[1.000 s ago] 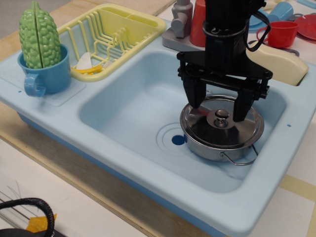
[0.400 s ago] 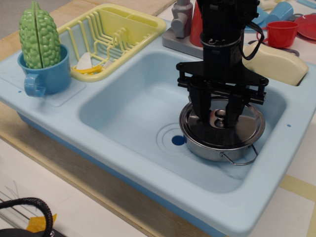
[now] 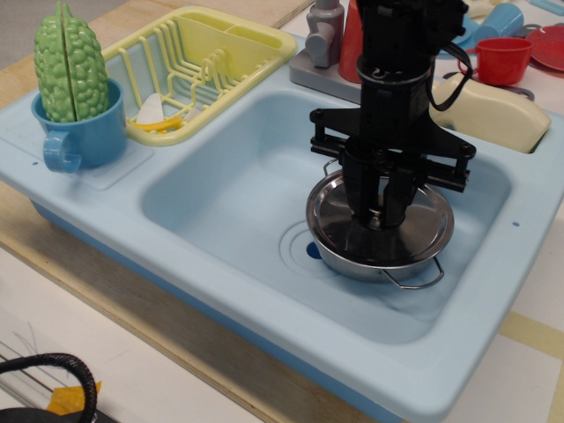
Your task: Take lid off pot or pan
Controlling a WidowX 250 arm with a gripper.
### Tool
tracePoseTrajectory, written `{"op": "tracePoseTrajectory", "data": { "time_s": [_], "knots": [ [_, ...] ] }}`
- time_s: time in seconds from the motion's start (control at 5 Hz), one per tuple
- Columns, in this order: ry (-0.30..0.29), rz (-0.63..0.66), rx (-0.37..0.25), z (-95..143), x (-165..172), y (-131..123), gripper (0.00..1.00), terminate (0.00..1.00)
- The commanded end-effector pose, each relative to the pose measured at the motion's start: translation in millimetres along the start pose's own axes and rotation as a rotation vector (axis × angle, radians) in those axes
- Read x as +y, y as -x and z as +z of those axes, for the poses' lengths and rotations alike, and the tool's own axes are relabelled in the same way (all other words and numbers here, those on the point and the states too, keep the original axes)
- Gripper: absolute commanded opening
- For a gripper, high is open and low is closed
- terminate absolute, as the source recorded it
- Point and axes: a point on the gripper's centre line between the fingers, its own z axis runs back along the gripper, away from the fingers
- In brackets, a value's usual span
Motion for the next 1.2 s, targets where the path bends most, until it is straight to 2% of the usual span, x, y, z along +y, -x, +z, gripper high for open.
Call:
{"op": "tracePoseTrajectory", "data": {
  "time_s": [0.0,0.2,0.4,0.8,1.0],
  "knots": [
    [-0.031,-0.030,-0.099,41,-10,-1,0.00,0.00],
    [-0.090,0.033,-0.140,51,3,1,0.00,0.00],
    [-0.122,0.102,-0.131,49,20,-2,0.00,0.00],
    [-0.185,0.259,-0.070,41,58,-3,0.00,0.00],
    [-0.220,0.370,-0.032,40,78,6,0.00,0.00]
  ]
}}
